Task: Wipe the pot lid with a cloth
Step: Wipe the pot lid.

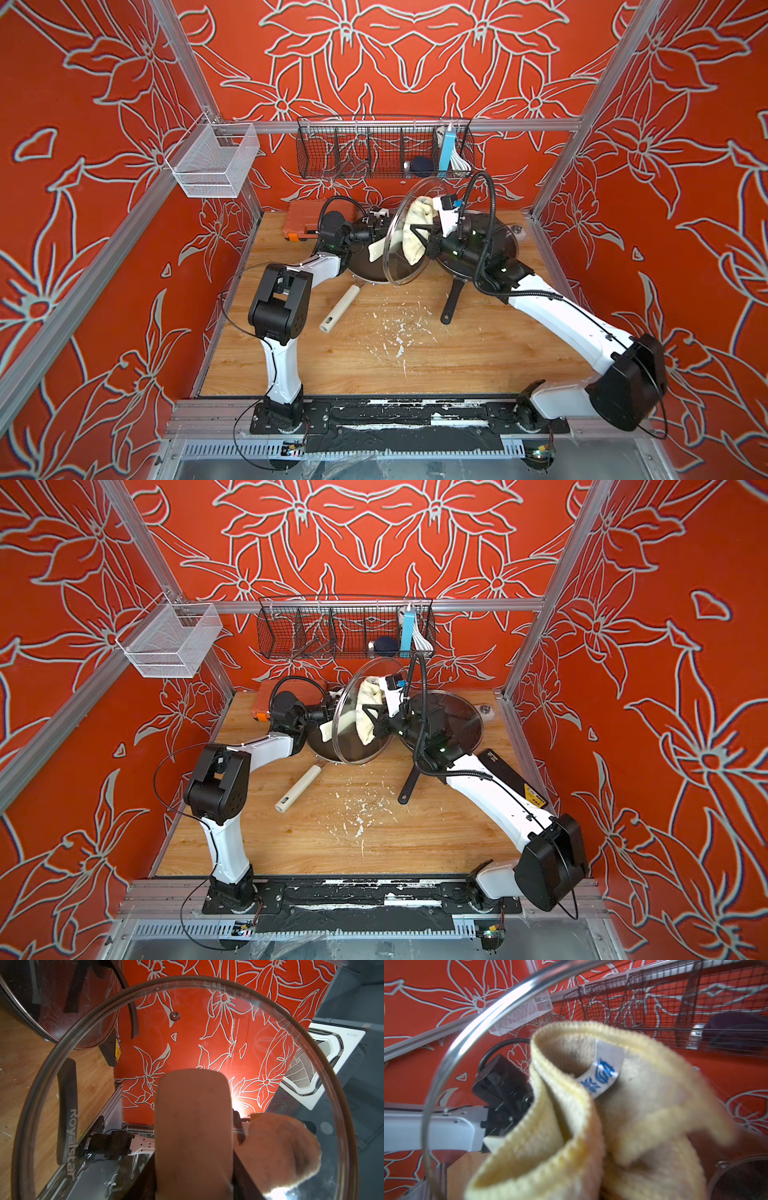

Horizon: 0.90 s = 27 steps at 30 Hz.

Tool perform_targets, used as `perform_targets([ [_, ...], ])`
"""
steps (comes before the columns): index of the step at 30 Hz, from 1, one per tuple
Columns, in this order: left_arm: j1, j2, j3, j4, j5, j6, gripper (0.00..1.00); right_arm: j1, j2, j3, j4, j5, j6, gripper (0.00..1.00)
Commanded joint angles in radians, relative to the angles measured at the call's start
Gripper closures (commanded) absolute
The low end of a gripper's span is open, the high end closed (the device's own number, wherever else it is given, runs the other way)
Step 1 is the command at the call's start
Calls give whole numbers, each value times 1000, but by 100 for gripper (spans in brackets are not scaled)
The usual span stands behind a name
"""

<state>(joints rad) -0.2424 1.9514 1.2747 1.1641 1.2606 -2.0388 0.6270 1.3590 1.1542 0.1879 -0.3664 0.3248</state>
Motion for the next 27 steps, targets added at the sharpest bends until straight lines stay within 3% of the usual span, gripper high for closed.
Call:
perform_targets([
  [1, -18, -77, 52, 179, -16, -90, 100, 19, -29, -47, 58, 3, 16, 100],
  [4, -18, -80, 51, 184, -15, -90, 100, -15, -22, -47, 35, 85, 10, 100],
  [17, -41, -89, 55, 227, 3, -116, 100, -304, 146, 91, 10, 102, -6, 100],
  [22, -41, -101, 54, 228, 6, -115, 100, -344, 150, 86, 12, 104, -9, 100],
  [27, -41, -100, 61, 228, -1, -120, 100, -343, 151, 39, 26, 23, -7, 100],
])
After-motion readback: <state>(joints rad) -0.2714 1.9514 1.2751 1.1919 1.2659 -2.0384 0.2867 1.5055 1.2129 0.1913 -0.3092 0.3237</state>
